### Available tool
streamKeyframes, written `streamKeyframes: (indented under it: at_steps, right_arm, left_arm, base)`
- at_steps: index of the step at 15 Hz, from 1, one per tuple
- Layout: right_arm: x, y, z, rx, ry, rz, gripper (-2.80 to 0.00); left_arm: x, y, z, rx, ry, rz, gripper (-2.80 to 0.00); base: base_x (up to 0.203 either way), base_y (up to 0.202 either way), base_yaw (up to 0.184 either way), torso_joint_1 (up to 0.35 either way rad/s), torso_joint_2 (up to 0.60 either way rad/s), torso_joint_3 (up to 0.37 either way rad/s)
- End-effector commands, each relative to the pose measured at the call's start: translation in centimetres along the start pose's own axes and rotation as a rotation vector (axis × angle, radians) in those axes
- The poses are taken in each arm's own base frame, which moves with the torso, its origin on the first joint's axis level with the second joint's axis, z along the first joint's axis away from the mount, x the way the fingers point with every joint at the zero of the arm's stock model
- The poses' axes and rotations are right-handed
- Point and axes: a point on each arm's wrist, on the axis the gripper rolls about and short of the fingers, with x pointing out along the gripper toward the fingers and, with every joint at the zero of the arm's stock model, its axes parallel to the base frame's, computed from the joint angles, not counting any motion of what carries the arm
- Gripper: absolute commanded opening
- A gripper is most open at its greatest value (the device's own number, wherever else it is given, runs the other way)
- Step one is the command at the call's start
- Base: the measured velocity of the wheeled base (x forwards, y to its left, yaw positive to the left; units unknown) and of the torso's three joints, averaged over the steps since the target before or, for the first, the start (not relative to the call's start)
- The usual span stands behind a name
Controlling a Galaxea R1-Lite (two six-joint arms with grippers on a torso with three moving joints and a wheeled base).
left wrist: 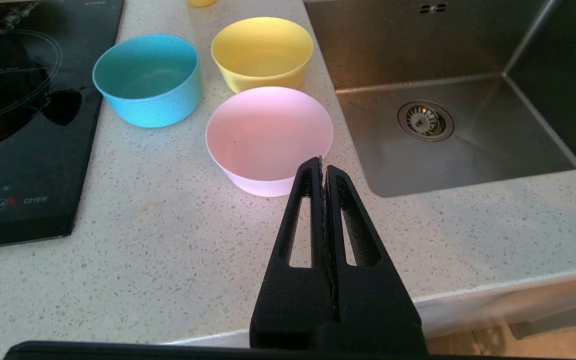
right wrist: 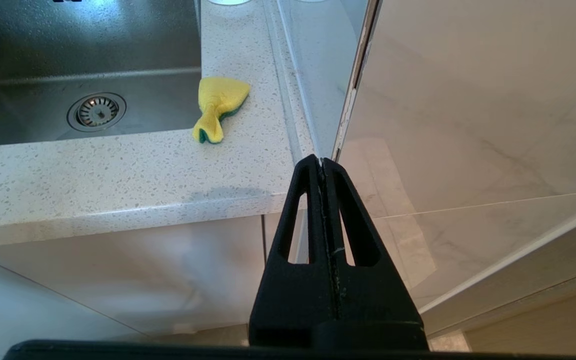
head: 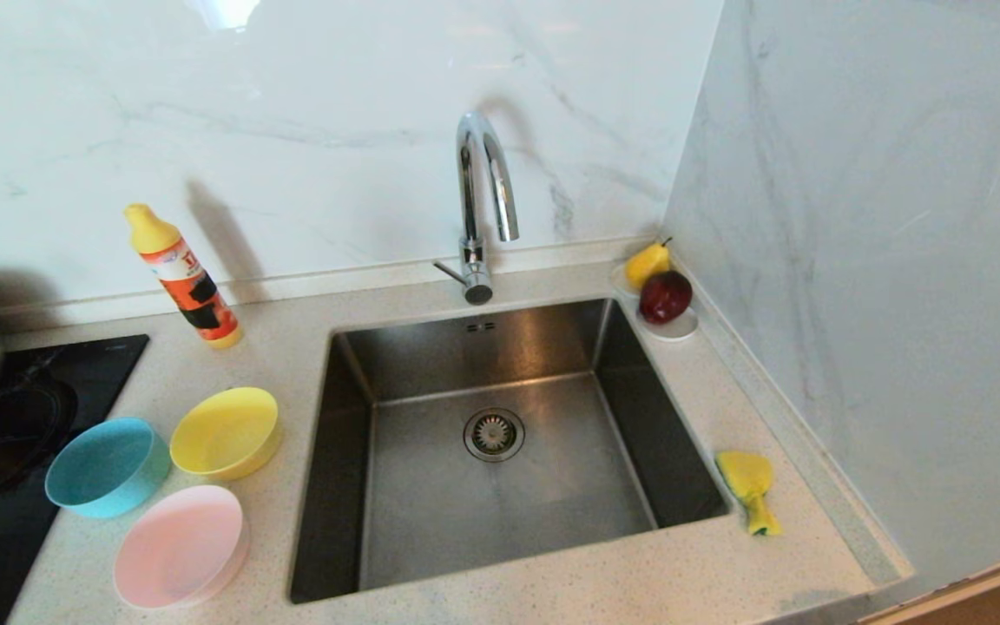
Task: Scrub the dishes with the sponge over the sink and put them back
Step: Grab the dish soap
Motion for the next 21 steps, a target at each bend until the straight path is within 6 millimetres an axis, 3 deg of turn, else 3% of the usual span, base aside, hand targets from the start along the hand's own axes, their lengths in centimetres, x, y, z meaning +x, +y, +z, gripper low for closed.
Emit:
streamKeyframes:
  at_steps: [1, 10, 11, 13, 15, 19, 21]
  right_arm:
    - [0.0, 0.0, 0.0, 0.0, 0.001, 0.002, -2.8]
    - [0.0, 0.0, 0.0, 0.0, 0.001, 0.001, -2.8]
    - [0.0, 0.0, 0.0, 0.0, -0.001, 0.002, -2.8]
    - [0.0, 0.0, 0.0, 0.0, 0.001, 0.0, -2.8]
    - [0.0, 0.0, 0.0, 0.0, 0.001, 0.0, -2.8]
    - [0.0, 0.0, 0.0, 0.0, 0.001, 0.002, -2.8]
    - [0.0, 0.0, 0.0, 0.0, 0.001, 0.002, -2.8]
  left_arm:
    - [0.0, 0.0, 0.0, 0.001, 0.001, 0.0, -2.8]
    - [0.0, 0.0, 0.0, 0.006, 0.003, 0.008, -2.8]
    - [-0.2, 0.1, 0.8, 0.011, -0.024, 0.012, -2.8]
    - [-0.8, 0.2, 4.5, 0.009, -0.072, 0.023, -2.8]
    - [0.2, 0.4, 8.3, -0.008, -0.034, 0.048, -2.8]
    - [6.1, 0.9, 15.0, -0.063, 0.11, 0.174, -2.8]
    - [10.2, 1.1, 16.8, -0.11, 0.193, 0.231, -2.8]
  base:
    - [0.0, 0.0, 0.0, 0.0, 0.0, 0.0]
    - [0.0, 0.0, 0.0, 0.0, 0.0, 0.0]
    - [0.0, 0.0, 0.0, 0.0, 0.0, 0.0]
    - [0.0, 0.0, 0.0, 0.0, 0.0, 0.0]
    - [0.0, 0.0, 0.0, 0.0, 0.0, 0.0]
    - [0.0, 0.0, 0.0, 0.0, 0.0, 0.0]
    - [0.0, 0.0, 0.0, 0.0, 0.0, 0.0]
